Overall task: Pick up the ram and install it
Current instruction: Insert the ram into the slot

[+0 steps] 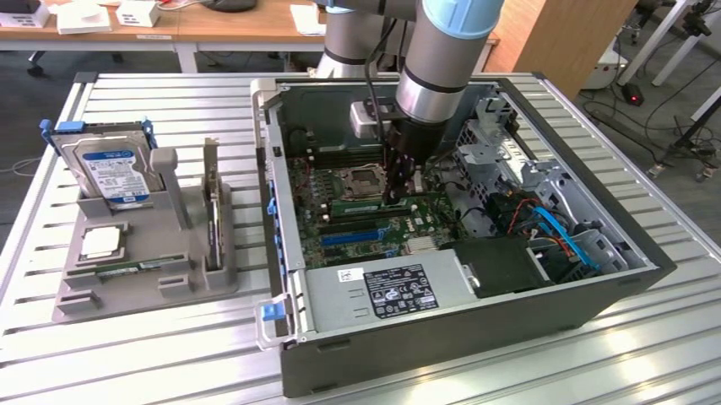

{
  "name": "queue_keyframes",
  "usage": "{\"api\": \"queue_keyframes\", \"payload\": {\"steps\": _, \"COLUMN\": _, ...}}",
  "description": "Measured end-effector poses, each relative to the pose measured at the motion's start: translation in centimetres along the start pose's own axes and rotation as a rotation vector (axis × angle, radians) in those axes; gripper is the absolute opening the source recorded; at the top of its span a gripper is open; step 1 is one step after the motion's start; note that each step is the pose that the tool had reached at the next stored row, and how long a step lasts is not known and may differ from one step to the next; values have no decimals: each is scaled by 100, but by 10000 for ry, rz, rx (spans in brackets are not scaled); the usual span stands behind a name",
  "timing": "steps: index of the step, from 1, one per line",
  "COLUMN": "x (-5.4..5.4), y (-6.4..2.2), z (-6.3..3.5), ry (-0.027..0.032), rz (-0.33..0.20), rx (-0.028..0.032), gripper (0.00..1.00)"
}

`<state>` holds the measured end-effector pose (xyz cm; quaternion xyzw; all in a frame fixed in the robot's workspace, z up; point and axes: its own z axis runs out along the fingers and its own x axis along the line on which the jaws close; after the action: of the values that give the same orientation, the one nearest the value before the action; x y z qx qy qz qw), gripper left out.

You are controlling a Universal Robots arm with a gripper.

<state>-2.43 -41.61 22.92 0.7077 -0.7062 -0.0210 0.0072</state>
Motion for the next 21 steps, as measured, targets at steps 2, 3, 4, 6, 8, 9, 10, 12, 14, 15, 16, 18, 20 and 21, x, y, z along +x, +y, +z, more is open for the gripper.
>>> {"api": "queue_keyframes", "payload": {"steps": 2, "x": 0, "y": 0, "z": 0, "ry": 0, "rz": -5, "rx": 0, "gripper": 11}}
{"api": "queue_keyframes", "payload": {"steps": 3, "x": 0, "y": 0, "z": 0, "ry": 1, "rz": -13, "rx": -1, "gripper": 11}}
{"api": "queue_keyframes", "payload": {"steps": 4, "x": 0, "y": 0, "z": 0, "ry": 1, "rz": -25, "rx": -1, "gripper": 11}}
{"api": "queue_keyframes", "payload": {"steps": 6, "x": 0, "y": 0, "z": 0, "ry": 1, "rz": -48, "rx": -1, "gripper": 11}}
{"api": "queue_keyframes", "payload": {"steps": 8, "x": 0, "y": 0, "z": 0, "ry": 2, "rz": -51, "rx": -1, "gripper": 11}}
{"api": "queue_keyframes", "payload": {"steps": 9, "x": -1, "y": 0, "z": 2, "ry": 2, "rz": -50, "rx": -1, "gripper": 11}}
{"api": "queue_keyframes", "payload": {"steps": 10, "x": -1, "y": 0, "z": 7, "ry": 0, "rz": -51, "rx": 0, "gripper": 11}}
{"api": "queue_keyframes", "payload": {"steps": 12, "x": 0, "y": -1, "z": 16, "ry": 1, "rz": -51, "rx": -1, "gripper": 11}}
{"api": "queue_keyframes", "payload": {"steps": 14, "x": 0, "y": -1, "z": 26, "ry": 2, "rz": -51, "rx": -1, "gripper": 11}}
{"api": "queue_keyframes", "payload": {"steps": 15, "x": 0, "y": -1, "z": 32, "ry": 2, "rz": -51, "rx": -1, "gripper": 11}}
{"api": "queue_keyframes", "payload": {"steps": 16, "x": 1, "y": -1, "z": 38, "ry": 2, "rz": -51, "rx": -1, "gripper": 11}}
{"api": "queue_keyframes", "payload": {"steps": 18, "x": 1, "y": -2, "z": 48, "ry": 2, "rz": -51, "rx": -1, "gripper": 11}}
{"api": "queue_keyframes", "payload": {"steps": 20, "x": 1, "y": -2, "z": 48, "ry": 3, "rz": -51, "rx": -1, "gripper": 11}}
{"api": "queue_keyframes", "payload": {"steps": 21, "x": 1, "y": -2, "z": 48, "ry": 3, "rz": -51, "rx": -1, "gripper": 11}}
